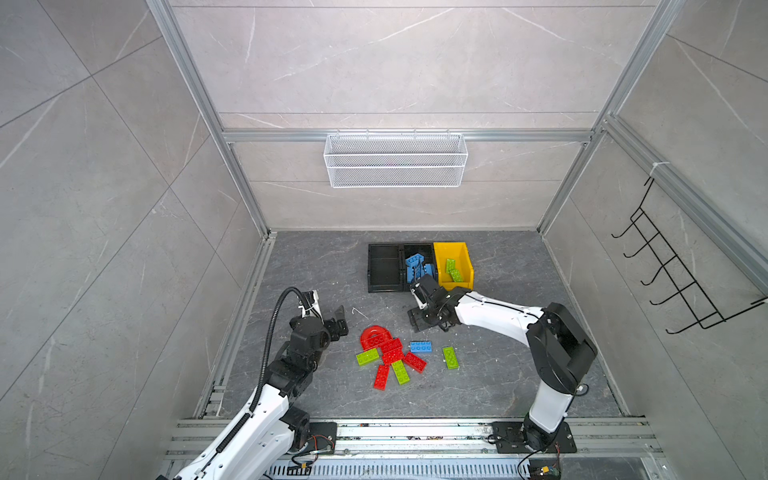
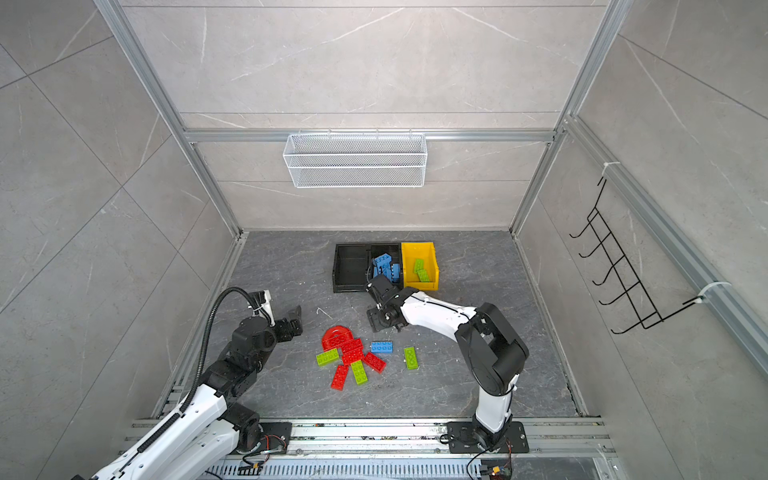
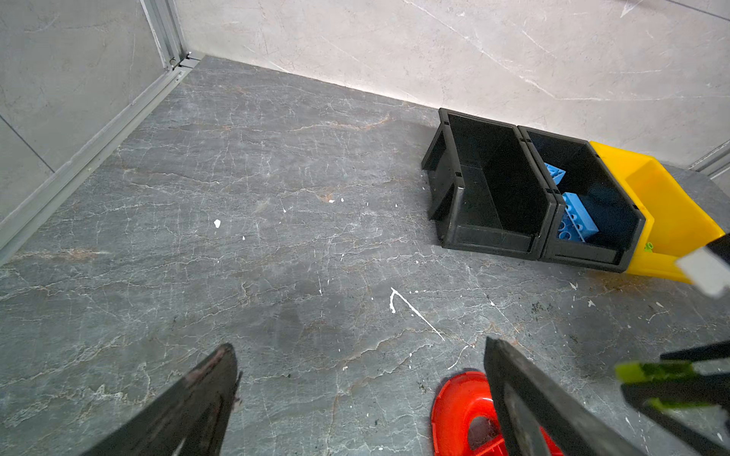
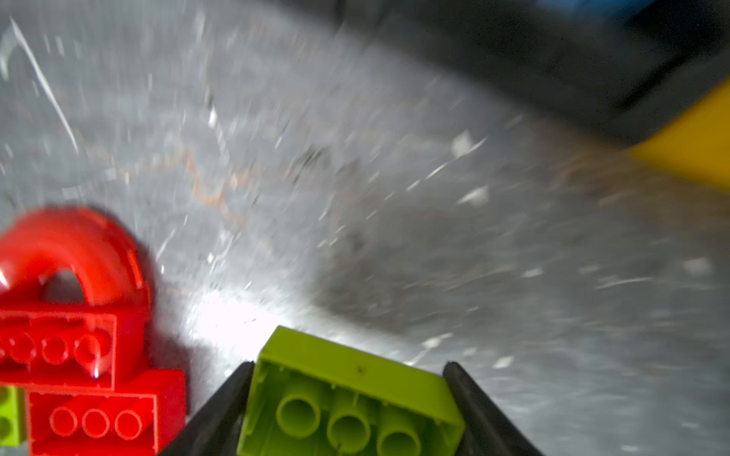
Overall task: Sort the legos into containers by color
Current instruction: 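Lift the lime-green brick and carry it over the yellow bin, then open the right gripper to drop the lime-green brick into the yellow bin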
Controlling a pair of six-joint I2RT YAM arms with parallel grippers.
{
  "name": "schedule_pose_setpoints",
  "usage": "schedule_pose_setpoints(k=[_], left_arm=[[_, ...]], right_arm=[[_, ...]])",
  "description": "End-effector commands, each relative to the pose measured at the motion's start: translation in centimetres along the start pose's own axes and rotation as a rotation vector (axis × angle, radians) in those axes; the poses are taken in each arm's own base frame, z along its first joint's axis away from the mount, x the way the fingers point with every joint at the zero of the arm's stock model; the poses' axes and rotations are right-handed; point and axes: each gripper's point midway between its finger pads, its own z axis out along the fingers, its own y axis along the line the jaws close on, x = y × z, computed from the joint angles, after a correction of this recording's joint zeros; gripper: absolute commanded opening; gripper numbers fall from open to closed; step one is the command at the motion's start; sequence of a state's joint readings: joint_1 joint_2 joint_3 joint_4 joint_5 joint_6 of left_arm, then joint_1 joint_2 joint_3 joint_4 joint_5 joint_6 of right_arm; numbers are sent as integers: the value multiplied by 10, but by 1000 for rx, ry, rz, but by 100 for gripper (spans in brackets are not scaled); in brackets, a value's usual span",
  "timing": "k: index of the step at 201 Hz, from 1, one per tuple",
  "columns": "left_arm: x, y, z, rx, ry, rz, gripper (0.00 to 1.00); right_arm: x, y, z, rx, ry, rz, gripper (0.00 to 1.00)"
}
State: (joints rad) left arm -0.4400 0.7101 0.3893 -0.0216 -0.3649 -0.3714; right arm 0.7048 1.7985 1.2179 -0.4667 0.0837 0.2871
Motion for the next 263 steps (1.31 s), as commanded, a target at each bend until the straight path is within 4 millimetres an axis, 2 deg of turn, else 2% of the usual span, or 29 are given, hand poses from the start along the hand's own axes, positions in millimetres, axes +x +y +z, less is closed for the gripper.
schedule_pose_setpoints(k=[1,32,56,108,141,170,189,233,263], left_arm=[[-20,-2,-2,-1,-58,-23,99],[-21,-5,-2,10,-50,-26,99],[-22,-6,-3,18,-53,-29,99],[-23,-4,-4,11,-60,-25,99],[-25,-3,-4,4,-65,-5,99],[-24,-2,-5,1,-71,-5,99],[-25,-2,-5,0,-71,5,99],[-28,-2,-9,4,-91,5,99],[-27,-2,-7,4,-82,11,99]], right_arm=[[-37,-34,-36,-23,-106,20,57],[-70,-81,-61,1,-197,86,56],[-92,-111,-66,27,-230,127,54],[-119,-156,-35,40,-233,197,54],[-132,-174,-10,50,-207,211,53],[-137,-180,2,43,-199,220,54],[-141,-182,5,51,-197,219,59],[-145,-181,3,38,-199,241,78],[-146,-177,-4,23,-202,246,83]])
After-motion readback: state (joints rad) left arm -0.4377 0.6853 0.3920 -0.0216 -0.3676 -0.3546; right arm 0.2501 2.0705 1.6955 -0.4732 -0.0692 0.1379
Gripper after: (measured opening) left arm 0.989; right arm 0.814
